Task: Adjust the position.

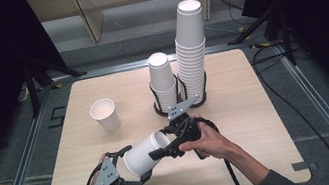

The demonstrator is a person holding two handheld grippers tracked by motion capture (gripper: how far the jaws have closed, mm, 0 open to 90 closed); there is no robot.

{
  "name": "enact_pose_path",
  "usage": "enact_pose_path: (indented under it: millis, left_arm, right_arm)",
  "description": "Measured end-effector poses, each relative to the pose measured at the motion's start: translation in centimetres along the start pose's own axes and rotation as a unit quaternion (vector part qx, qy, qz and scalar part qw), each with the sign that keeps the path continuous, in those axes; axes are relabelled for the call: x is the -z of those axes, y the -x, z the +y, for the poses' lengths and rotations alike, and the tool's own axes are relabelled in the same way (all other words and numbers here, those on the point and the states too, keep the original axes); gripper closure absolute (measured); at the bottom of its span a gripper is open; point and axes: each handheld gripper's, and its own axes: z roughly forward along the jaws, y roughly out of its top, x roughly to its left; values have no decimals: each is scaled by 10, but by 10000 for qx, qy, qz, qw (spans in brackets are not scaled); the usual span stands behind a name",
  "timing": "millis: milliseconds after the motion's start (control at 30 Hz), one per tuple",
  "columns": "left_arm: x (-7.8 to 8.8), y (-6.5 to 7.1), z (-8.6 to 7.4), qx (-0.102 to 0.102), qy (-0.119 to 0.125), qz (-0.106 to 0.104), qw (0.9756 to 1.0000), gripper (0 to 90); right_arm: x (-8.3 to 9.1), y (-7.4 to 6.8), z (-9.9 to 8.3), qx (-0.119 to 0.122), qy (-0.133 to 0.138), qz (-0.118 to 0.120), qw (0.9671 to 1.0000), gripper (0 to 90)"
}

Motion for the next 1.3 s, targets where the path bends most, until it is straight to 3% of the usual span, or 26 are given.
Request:
enact_pose_path:
  millis: [200, 567, 700, 800, 833, 900, 933, 1000, 1033, 1067, 1133, 1167, 1200, 1233, 1267, 1300]
  left_arm:
    - [0, -1, 1, -80, -164, -95, 9998, 109]
    - [2, -2, 3, -179, -403, -139, 9989, 158]
    - [2, -2, 3, -140, -456, -189, 9987, 162]
    - [1, -2, 3, -123, -606, -237, 9978, 165]
    - [-1, -2, 2, -106, -545, -290, 9980, 165]
    - [-1, -2, 2, -96, -629, -284, 9976, 165]
    - [-1, -2, 2, -107, -707, -316, 9969, 165]
    - [-2, -2, 1, -103, -800, -306, 9963, 165]
    - [-2, -2, 1, -103, -800, -306, 9963, 165]
    - [-3, -2, 0, -156, -933, -323, 9950, 165]
    - [-4, -2, 0, -172, -1033, -321, 9940, 165]
    - [-4, -2, 0, -172, -1033, -321, 9940, 165]
    - [-5, -2, -1, -137, -996, -364, 9943, 165]
    - [-4, -2, -1, -179, -1139, -338, 9928, 164]
    - [-4, -2, -1, -179, -1139, -338, 9928, 164]
    - [-6, -1, -1, -154, -1141, -380, 9926, 164]
  right_arm:
    - [2, 1, -1, -40, -10, 11, 10000, 232]
    - [3, 4, -2, 117, -145, -83, 9998, 217]
    - [3, 2, -1, 212, -276, -211, 9992, 175]
    - [5, -1, 2, 460, -446, -438, 9970, 161]
    - [6, -3, 3, 539, -504, -518, 9959, 157]
    - [7, -6, 4, 586, -589, -567, 9949, 160]
    - [9, -10, 7, 889, -715, -753, 9906, 161]
    - [10, -14, 9, 1097, -852, -860, 9866, 167]
    - [10, -14, 9, 1097, -852, -860, 9866, 167]
    - [10, -19, 11, 1203, -998, -938, 9832, 167]
    - [10, -25, 11, 1224, -1157, -1051, 9801, 169]
    - [10, -25, 11, 1224, -1157, -1051, 9801, 169]
    - [8, -25, 12, 1445, -1203, -1016, 9769, 169]
    - [6, -27, 12, 1683, -1349, -1147, 9697, 167]
    - [6, -27, 12, 1683, -1349, -1147, 9697, 167]
    - [1, -30, 11, 1804, -1527, -1222, 9640, 169]
